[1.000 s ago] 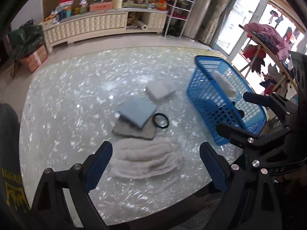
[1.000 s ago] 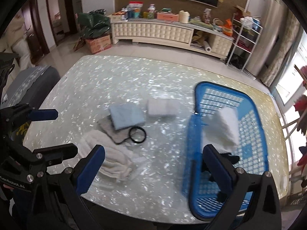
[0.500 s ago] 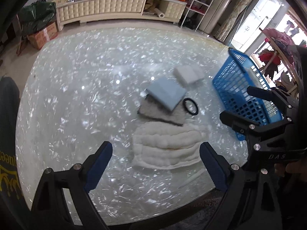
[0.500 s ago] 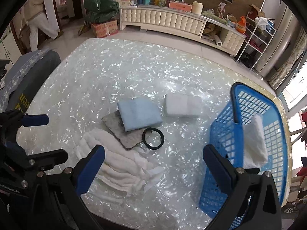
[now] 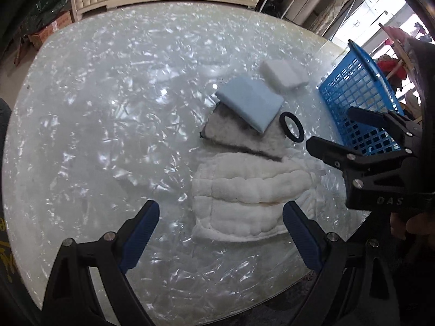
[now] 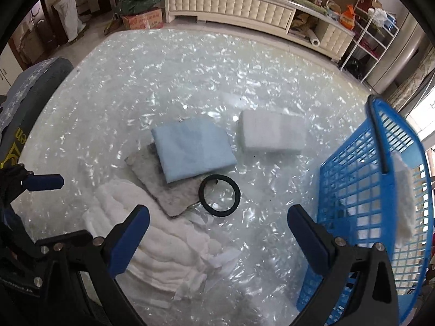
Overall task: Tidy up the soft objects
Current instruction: 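Move both tools back toward the remaining cloths on the table, then grasp the white padded cloth with the left tool while the right tool grasps the black ring strap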
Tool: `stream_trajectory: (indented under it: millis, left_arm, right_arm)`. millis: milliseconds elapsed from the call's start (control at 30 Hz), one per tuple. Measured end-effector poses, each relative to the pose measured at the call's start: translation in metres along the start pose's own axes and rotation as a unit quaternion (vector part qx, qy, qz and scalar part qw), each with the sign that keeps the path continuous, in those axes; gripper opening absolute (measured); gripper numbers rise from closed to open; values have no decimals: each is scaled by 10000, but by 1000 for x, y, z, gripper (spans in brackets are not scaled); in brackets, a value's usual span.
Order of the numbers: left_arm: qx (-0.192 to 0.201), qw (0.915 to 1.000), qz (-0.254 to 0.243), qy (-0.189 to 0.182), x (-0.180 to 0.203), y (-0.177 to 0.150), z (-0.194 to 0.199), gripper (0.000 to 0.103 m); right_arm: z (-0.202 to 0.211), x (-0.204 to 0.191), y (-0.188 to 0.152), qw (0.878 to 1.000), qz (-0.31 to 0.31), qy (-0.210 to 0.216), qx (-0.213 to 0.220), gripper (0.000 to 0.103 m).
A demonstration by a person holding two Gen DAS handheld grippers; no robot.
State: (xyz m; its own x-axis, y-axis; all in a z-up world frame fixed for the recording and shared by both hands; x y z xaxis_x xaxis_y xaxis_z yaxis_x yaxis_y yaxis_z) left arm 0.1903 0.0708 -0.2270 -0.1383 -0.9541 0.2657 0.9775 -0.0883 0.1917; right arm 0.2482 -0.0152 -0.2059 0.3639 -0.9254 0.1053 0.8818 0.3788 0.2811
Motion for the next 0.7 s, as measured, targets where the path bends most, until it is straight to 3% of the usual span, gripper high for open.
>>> stream_trajectory:
  millis: [100,300,500,567,700]
  left_arm:
    - [-97,9999,-18,-57,0,4,-10,90]
    - [-311,9994,-139,6,0,6,-31,75]
    - [-433,9988,-229,-69,8,4,-46,71]
    - [-422,9987,-259,-110,12,6,-48,65]
    - [-379,9989,-256,-79,16,11,-51,40]
  right_arm:
    - [-11,4,0,9999,-63,41,-117,96]
    - [-30,12,0,9993,-202,163,-274,94]
    - [-47,15,-1,9988,-245,191,-386,87]
    - [-50,16,0,9985,-281,235,-404,83]
    - [-57,15,2,9979,-345,324,-440,74]
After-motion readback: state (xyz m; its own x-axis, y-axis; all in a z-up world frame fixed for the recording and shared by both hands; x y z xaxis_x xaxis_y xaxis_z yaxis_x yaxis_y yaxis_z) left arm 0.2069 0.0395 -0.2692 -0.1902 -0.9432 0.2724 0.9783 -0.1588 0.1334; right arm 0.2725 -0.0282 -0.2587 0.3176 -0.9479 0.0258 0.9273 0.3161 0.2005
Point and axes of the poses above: each gripper's, at about its wrist camera, not at the fingertips, and z roughly against the way its jaws point, x to its right, y to its top, the point moved 10 cm from there along -z, roughly the way its jaws point, and after that the axes turned 6 degrees about -x, right-handed, at the moved point
